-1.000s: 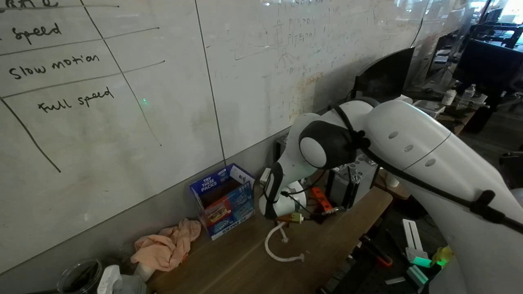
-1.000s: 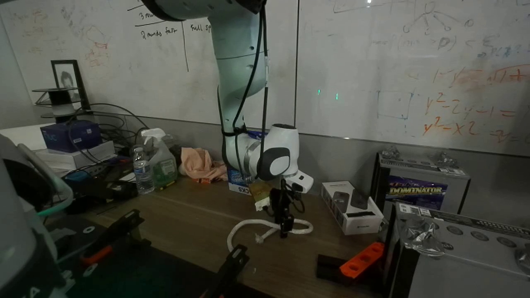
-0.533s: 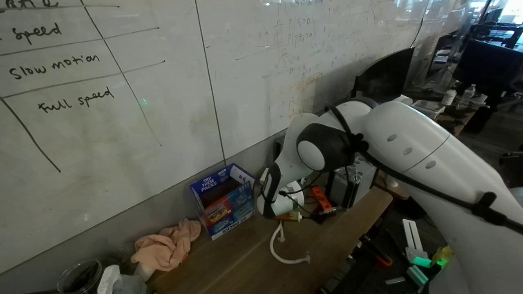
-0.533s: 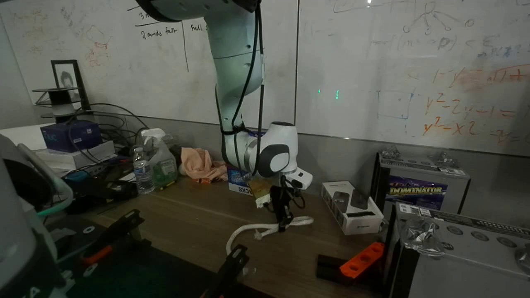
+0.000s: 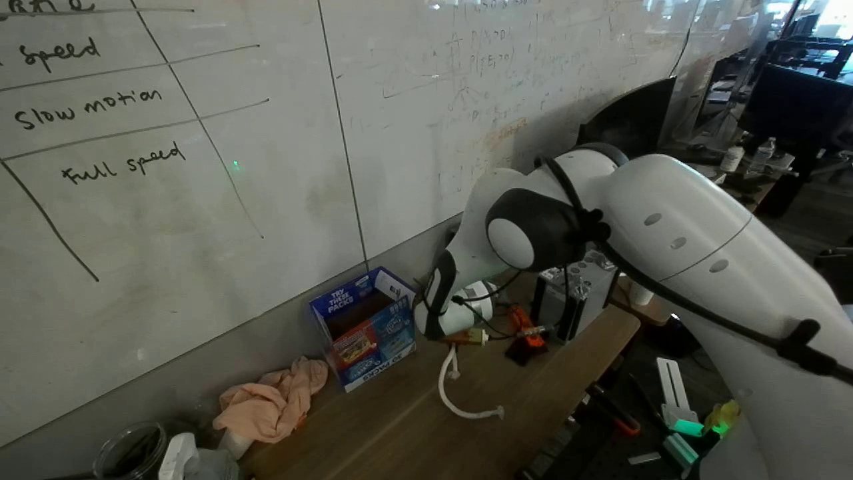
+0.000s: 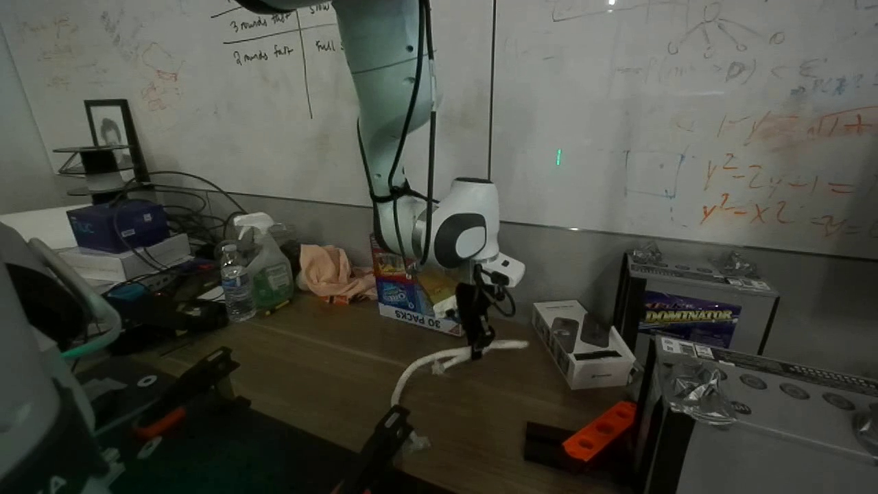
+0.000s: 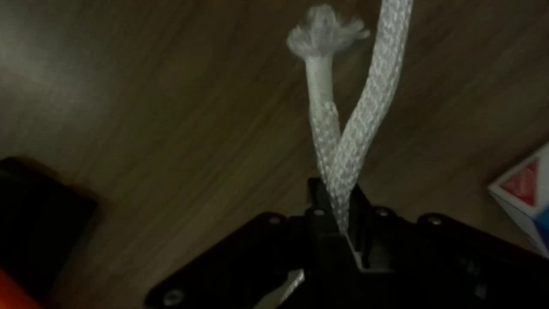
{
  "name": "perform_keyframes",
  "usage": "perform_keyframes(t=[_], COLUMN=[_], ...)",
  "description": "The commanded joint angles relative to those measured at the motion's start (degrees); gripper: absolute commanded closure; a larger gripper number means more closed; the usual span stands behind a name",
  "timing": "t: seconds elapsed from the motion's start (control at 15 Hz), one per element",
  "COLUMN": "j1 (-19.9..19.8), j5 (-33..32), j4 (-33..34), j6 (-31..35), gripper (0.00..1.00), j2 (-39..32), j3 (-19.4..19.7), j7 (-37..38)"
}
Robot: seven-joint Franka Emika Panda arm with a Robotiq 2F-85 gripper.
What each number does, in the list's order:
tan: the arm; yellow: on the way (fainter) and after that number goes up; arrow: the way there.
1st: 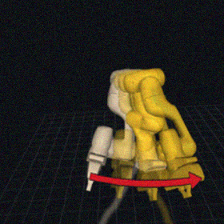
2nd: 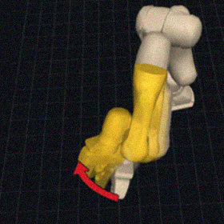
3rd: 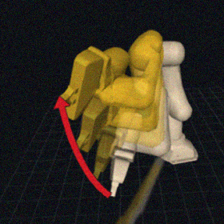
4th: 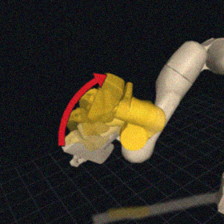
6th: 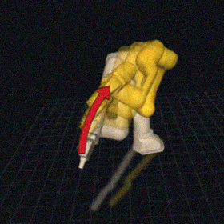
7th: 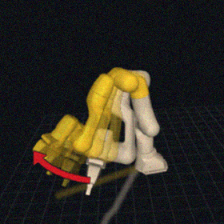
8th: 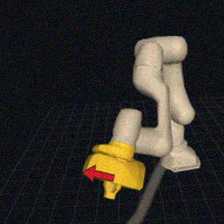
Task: Pick up the ropes and put them in the blue box.
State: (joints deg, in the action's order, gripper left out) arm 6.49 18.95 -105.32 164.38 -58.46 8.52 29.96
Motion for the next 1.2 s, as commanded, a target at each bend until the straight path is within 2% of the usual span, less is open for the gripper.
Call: perform_keyframes(t=[0.0,0.4,0.73,0.93,1.13], j1=[1.39,3.84,4.57,5.43,6.37], j5=[-0.94,-4.07,-7.26,-8.99,-11.26], j4=[-5.76,-8.74,-7.64,-5.79,-2.80], j6=[-2.51,-8.25,-18.80,-24.17,-27.76], gripper=[0.86,0.86,0.86,0.86,0.88], j2=[11.45,26.51,38.15,44.04,48.64], j3=[0.42,0.89,-0.84,-2.68,-5.20], j7=[-0.87,0.63,3.86,9.50,18.95])
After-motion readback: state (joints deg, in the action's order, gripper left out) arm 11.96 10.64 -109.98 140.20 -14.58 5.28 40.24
